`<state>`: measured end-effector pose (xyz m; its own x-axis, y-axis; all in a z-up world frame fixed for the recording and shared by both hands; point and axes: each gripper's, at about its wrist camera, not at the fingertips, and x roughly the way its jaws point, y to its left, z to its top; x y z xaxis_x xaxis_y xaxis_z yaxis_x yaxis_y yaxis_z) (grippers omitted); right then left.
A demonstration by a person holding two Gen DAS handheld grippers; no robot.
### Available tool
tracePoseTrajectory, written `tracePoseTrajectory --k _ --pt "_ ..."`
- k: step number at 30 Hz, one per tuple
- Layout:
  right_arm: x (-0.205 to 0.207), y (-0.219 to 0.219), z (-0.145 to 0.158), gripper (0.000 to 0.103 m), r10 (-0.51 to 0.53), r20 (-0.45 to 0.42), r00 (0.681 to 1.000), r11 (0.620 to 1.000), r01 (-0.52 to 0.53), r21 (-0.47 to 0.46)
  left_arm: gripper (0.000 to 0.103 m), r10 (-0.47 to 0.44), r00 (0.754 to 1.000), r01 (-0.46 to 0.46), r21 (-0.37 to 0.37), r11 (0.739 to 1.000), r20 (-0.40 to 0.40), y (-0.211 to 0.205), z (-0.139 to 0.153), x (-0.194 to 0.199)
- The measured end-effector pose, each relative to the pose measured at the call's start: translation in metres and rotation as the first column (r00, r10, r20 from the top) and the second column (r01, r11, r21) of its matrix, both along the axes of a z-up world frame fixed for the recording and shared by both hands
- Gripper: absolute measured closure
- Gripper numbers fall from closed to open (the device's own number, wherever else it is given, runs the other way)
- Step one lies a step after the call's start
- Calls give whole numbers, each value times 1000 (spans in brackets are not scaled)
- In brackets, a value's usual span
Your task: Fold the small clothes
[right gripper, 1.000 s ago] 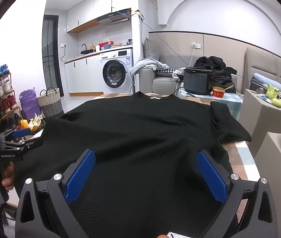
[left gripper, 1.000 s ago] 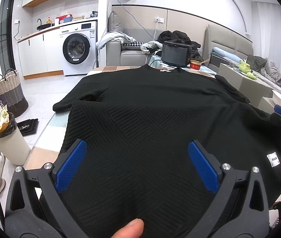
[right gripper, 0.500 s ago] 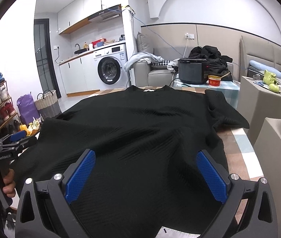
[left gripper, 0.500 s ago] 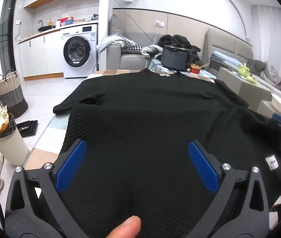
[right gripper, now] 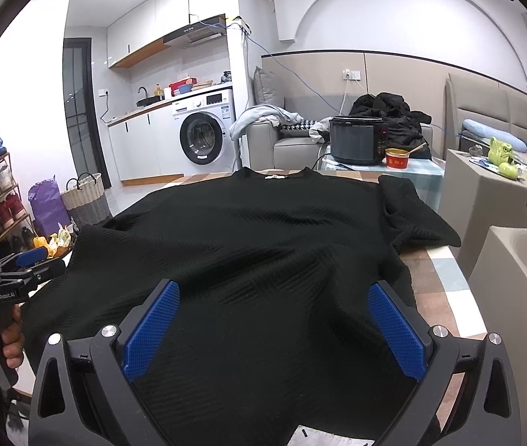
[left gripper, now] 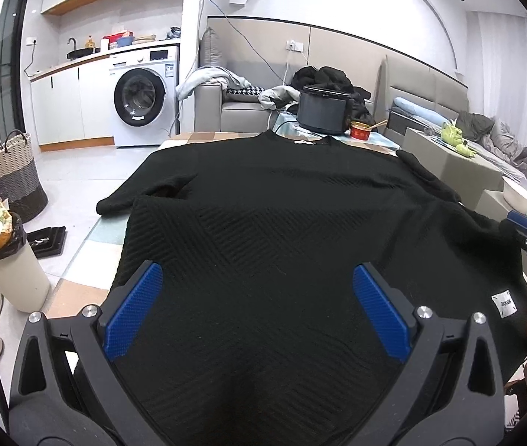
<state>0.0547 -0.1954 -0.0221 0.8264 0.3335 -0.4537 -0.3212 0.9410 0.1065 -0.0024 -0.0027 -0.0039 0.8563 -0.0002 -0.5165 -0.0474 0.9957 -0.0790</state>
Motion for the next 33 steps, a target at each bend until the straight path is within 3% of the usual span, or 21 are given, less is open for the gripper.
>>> tracePoseTrajectory --k 18,23,28,33 --pt "9 -6 6 0 -47 -56 997 999 47 15 1 19 999 -20 19 1000 25 16 19 9" --pt "18 -3 10 0 -71 -56 996 997 70 -22 1 31 999 -32 15 999 13 26 26 23" --pt "37 -12 17 0 -111 -87 990 994 112 11 1 32 999 -33 -24 999 -12 34 30 43" --pt "57 -34 26 0 -178 -141 974 978 191 85 1 39 999 -39 2 999 -12 41 40 62"
